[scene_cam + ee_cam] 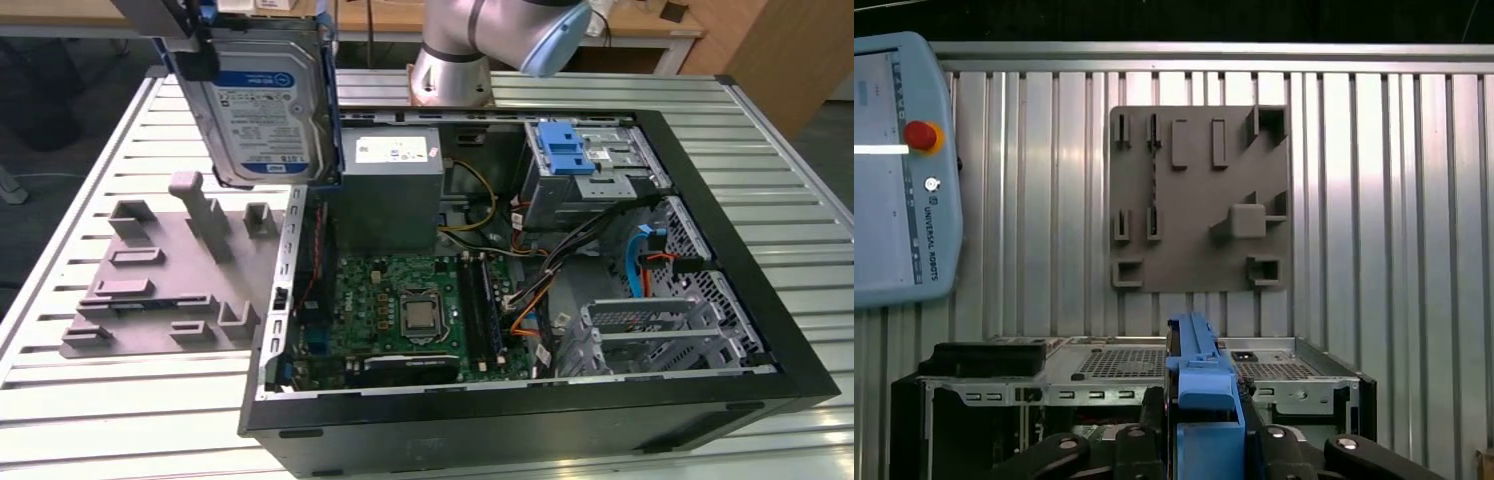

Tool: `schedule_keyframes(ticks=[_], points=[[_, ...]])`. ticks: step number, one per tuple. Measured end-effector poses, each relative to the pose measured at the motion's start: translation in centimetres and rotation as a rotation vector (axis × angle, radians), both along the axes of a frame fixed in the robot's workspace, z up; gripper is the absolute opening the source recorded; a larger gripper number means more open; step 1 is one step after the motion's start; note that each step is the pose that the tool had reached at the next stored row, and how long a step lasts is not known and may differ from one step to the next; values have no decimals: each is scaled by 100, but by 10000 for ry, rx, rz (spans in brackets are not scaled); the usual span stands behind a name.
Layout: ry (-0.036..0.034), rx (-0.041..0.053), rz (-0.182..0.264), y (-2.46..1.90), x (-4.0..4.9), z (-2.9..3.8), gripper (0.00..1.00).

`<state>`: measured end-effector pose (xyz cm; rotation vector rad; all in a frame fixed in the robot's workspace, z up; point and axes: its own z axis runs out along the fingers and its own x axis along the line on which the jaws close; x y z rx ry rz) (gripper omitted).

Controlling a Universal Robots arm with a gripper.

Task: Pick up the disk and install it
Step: 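Pick up the disk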

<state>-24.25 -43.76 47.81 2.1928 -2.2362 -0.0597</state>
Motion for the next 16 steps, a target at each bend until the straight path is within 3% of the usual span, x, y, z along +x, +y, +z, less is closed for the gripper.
schedule_keyframes(ticks=[16], points=[[0, 1, 0, -61, 208, 0, 36]])
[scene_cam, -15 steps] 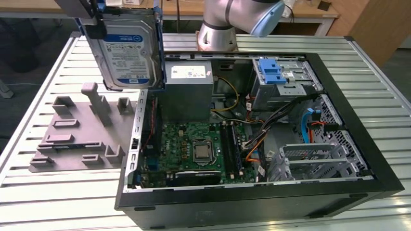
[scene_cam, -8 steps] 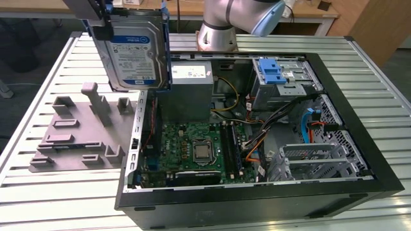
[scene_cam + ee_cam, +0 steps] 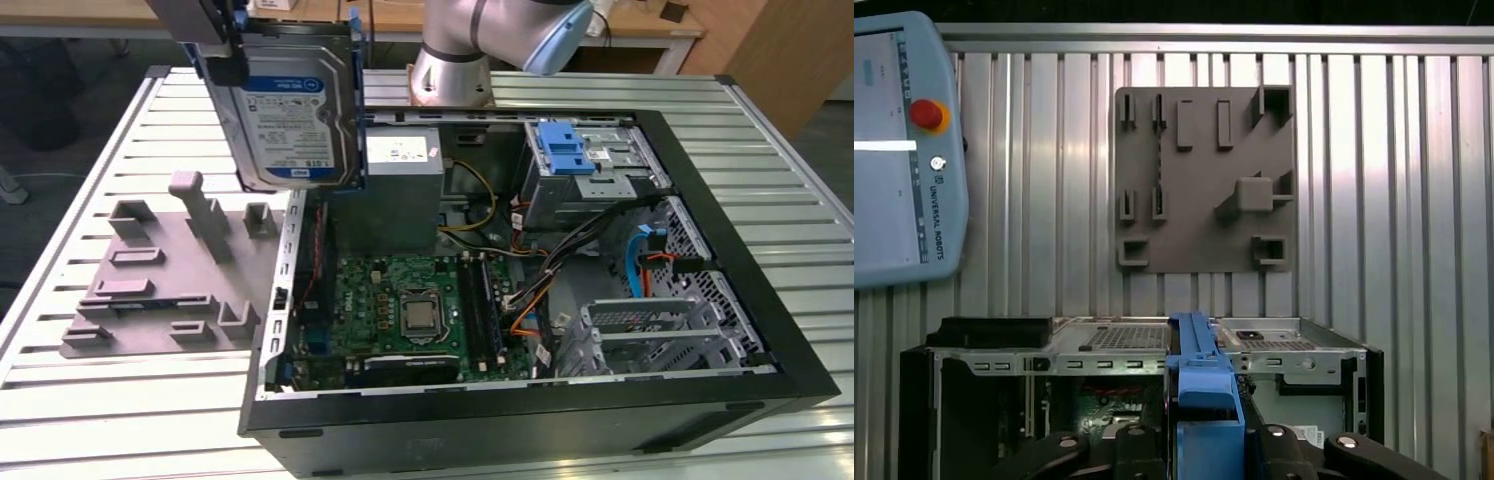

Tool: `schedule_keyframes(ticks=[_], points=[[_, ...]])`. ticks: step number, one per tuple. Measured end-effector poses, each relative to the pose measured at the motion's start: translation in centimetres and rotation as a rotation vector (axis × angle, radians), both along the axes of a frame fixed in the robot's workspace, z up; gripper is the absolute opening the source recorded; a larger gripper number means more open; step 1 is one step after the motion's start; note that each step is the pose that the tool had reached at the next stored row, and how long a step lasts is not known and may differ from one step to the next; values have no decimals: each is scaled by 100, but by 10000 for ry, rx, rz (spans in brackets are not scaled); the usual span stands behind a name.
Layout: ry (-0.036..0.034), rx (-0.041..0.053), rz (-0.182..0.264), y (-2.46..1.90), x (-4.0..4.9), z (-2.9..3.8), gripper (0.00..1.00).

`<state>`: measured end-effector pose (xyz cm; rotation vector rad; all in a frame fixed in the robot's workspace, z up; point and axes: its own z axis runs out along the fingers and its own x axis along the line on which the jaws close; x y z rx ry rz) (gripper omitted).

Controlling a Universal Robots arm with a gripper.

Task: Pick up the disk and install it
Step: 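Pick up the disk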

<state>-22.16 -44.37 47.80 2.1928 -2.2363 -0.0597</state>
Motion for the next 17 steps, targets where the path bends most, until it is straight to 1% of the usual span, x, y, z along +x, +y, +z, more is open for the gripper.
schedule_keyframes(ticks=[8, 17], points=[[0, 0, 1, -14, 68, 0, 36], [0, 0, -1, -27, 166, 0, 36]])
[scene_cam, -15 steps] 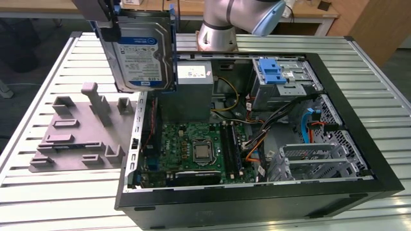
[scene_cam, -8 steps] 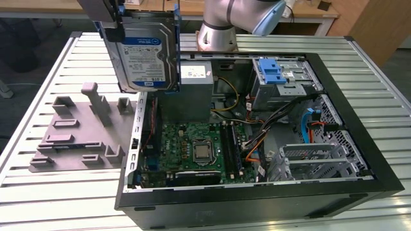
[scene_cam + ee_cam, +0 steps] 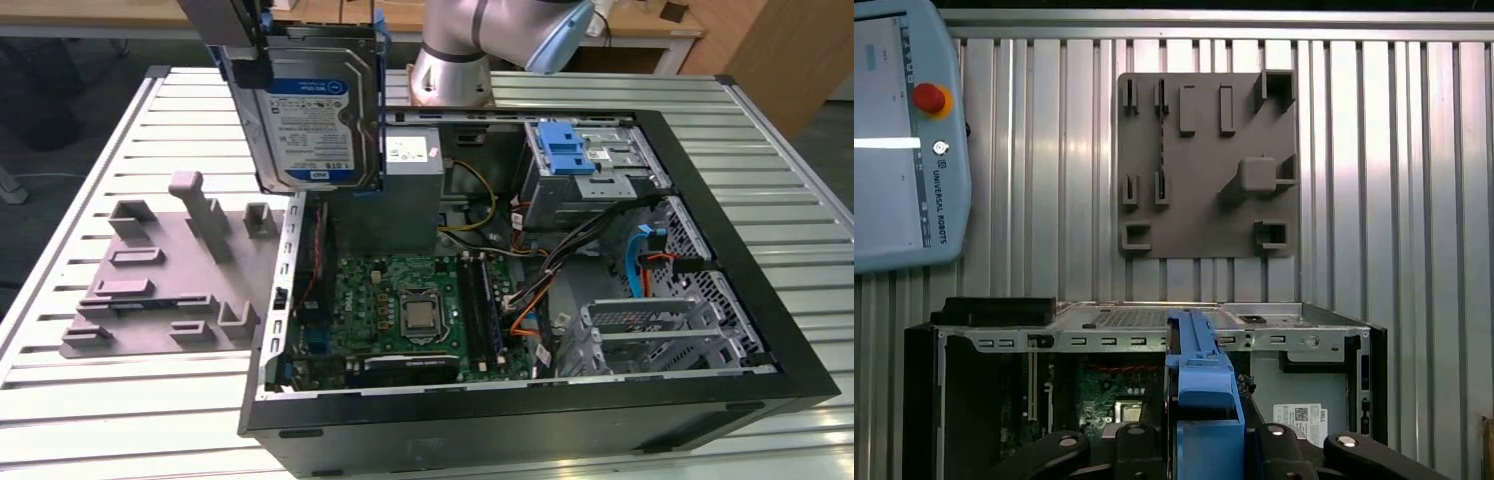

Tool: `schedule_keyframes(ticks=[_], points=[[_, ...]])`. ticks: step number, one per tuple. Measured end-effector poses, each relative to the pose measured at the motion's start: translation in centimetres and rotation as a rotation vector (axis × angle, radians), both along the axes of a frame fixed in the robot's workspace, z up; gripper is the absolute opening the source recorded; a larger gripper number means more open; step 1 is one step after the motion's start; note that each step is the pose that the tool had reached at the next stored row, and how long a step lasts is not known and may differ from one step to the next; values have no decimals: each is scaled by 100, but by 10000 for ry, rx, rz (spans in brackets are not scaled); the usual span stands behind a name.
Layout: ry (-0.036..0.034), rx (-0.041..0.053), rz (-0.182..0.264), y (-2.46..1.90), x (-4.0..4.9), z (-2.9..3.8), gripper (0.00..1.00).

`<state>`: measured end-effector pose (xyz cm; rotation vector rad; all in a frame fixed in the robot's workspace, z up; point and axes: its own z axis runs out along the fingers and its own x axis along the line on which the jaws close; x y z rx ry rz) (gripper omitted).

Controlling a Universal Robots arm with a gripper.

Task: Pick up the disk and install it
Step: 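Pick up the disk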

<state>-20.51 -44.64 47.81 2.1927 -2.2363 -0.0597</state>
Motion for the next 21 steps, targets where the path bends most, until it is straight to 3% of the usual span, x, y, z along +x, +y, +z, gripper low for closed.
schedule_keyframes(ticks=[11, 21], points=[[0, 0, 1, -10, 203, 0, 36], [11, 0, 1, -111, 435, 0, 36]])
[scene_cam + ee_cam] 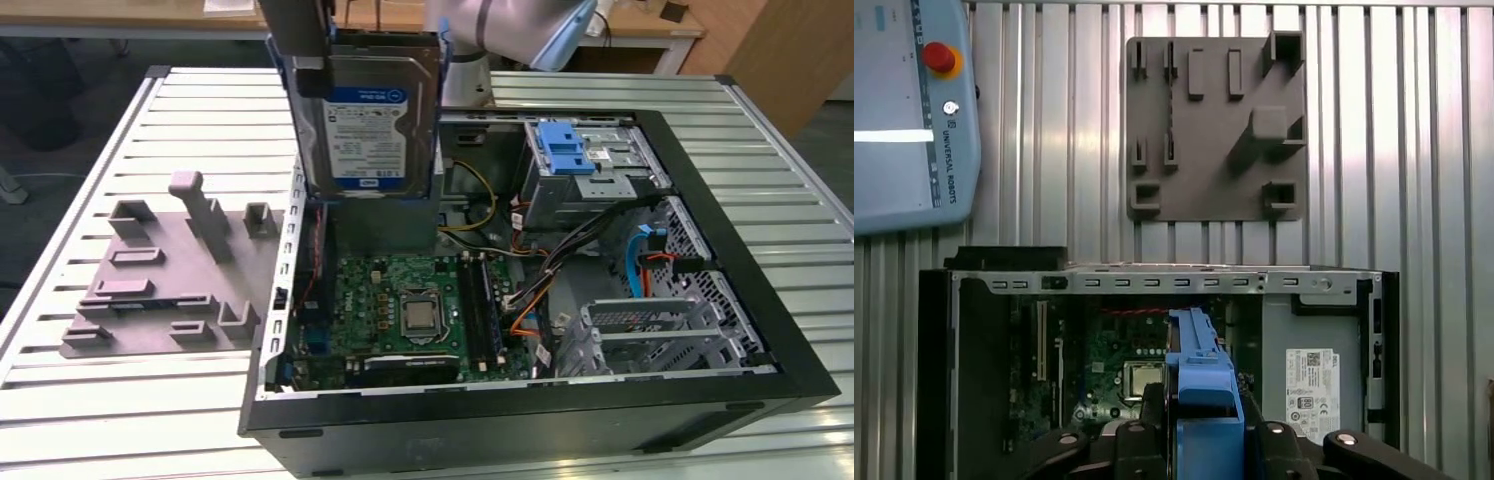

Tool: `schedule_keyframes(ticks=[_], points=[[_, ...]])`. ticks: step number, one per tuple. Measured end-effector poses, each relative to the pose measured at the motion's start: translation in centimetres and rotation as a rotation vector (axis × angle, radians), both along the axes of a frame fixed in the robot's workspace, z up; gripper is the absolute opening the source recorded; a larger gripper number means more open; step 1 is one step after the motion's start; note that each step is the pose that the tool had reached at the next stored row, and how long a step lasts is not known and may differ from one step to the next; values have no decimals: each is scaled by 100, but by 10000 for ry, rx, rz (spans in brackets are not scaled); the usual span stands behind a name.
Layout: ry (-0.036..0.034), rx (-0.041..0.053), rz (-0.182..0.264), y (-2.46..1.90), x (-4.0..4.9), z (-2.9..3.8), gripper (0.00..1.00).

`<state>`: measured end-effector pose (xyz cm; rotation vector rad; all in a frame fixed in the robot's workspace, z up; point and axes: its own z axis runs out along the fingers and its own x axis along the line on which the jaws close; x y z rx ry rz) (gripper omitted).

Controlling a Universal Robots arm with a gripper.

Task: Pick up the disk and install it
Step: 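Pick up the disk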

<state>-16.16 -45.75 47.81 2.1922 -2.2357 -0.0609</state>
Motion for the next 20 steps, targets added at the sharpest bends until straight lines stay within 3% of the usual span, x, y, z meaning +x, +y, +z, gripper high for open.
schedule_keyframes(ticks=[6, 20], points=[[23, -1, 0, -30, 208, 0, 36], [34, 0, -14, -45, 591, -3, 36]])
